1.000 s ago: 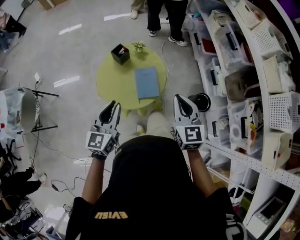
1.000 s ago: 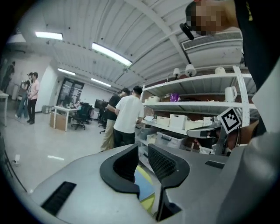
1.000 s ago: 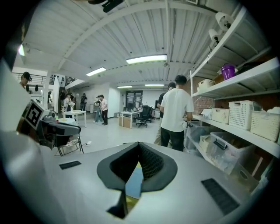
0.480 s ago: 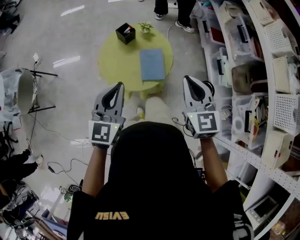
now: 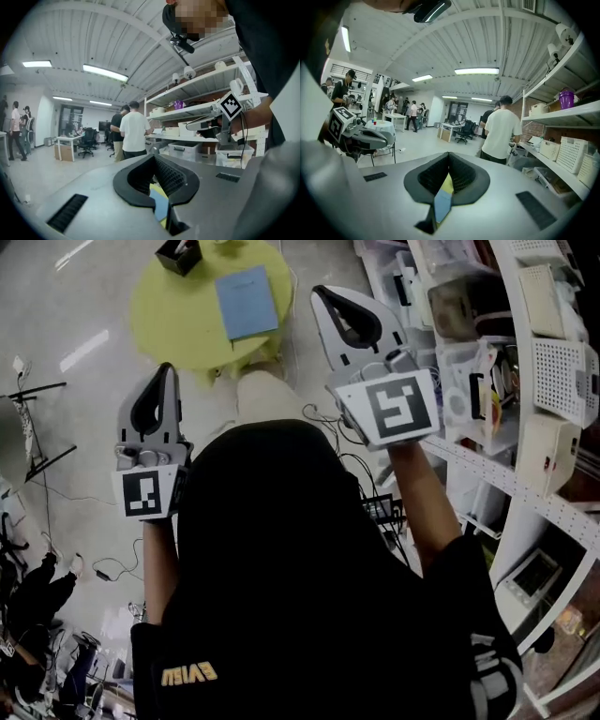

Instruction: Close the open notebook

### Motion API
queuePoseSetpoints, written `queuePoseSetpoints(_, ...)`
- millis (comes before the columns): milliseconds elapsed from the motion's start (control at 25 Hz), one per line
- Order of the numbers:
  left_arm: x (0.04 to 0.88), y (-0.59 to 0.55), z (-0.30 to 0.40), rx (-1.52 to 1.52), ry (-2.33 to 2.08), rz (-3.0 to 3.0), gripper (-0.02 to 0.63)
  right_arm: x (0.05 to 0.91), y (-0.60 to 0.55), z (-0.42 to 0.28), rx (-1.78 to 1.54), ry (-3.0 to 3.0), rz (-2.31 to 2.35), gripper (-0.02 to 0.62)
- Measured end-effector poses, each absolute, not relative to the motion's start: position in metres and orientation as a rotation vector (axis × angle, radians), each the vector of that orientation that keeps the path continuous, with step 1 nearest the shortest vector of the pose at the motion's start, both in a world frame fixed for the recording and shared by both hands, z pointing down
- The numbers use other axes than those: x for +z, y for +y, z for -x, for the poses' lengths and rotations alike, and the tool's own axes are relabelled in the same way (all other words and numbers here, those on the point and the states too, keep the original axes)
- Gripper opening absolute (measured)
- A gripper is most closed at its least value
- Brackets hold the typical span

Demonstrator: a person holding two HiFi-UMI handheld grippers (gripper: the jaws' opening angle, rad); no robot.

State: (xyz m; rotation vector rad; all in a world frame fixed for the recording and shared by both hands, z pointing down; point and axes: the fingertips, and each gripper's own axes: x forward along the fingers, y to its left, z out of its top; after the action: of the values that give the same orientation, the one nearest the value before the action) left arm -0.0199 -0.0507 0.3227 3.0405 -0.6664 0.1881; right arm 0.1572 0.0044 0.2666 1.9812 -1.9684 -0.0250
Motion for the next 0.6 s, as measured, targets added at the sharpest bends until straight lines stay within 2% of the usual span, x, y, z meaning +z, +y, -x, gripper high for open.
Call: queuePoseSetpoints(600, 0.334, -0.039, 0.04, 0.188, -0.648, -3.002, 0.018, 0.276, 0.027, -0.145, -0.005, -1.931, -1.956, 0.002)
